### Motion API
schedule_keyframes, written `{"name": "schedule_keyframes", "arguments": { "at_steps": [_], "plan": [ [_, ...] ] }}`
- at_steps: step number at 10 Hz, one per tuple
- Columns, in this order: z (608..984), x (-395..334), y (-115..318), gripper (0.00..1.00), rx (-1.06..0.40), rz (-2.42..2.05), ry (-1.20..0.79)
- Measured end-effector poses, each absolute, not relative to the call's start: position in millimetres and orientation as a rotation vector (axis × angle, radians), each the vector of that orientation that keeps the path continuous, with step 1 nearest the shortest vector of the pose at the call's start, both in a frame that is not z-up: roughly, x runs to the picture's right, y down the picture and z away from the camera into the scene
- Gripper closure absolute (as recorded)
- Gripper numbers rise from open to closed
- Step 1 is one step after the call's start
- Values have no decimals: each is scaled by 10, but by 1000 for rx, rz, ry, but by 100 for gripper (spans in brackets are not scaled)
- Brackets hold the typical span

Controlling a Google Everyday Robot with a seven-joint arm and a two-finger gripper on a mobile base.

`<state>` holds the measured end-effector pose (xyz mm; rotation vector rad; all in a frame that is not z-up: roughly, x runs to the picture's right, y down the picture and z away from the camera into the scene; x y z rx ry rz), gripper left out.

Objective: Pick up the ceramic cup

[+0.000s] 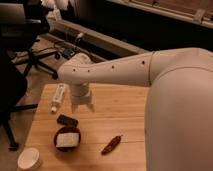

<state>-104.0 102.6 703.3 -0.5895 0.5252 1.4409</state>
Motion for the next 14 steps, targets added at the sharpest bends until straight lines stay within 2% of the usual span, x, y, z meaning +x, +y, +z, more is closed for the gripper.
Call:
{"name": "schedule_keyframes", "arguments": {
  "at_steps": [2,5,9,14],
  "plan": [
    [7032,-1102,1010,35,-585,1428,515],
    [6837,-1967,1123,35,-607,1271,412],
    [6434,-2918,1621,35,-662,1086,331],
    [6216,-3254,2284,35,-679,900,303]
  ]
}}
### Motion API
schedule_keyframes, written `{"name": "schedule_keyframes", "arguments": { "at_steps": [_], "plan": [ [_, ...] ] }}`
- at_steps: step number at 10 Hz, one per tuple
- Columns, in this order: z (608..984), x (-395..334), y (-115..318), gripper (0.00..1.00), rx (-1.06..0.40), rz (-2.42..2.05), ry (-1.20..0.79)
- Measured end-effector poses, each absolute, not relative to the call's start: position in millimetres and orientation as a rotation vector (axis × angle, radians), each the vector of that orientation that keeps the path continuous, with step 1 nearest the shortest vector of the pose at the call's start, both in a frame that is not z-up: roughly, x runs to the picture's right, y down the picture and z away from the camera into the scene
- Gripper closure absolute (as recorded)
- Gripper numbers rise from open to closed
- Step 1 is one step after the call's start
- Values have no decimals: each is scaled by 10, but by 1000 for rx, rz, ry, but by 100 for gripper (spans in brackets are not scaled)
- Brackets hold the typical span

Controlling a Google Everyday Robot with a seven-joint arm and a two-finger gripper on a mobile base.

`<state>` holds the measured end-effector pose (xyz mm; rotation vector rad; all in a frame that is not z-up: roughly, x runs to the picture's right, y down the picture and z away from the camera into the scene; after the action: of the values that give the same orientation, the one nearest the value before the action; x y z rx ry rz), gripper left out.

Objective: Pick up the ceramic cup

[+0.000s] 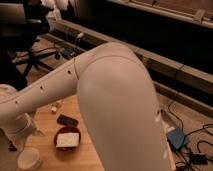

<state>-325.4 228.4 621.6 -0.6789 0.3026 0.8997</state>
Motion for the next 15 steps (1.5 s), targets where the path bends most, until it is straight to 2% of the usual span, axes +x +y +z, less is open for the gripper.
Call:
{"name": "schedule_keyframes", "arguments": {
  "at_steps": [5,10,11,13,15],
  "plan": [
    [6414,-3303,2715,35,-678,754,261],
    [6898,-3322,2855,37,-749,797,257],
    [7009,-3319,2869,45,-769,812,271],
    [7185,-3378,2924,66,-803,813,312],
    [7198,-3511,2899,87,-814,804,343]
  ]
}}
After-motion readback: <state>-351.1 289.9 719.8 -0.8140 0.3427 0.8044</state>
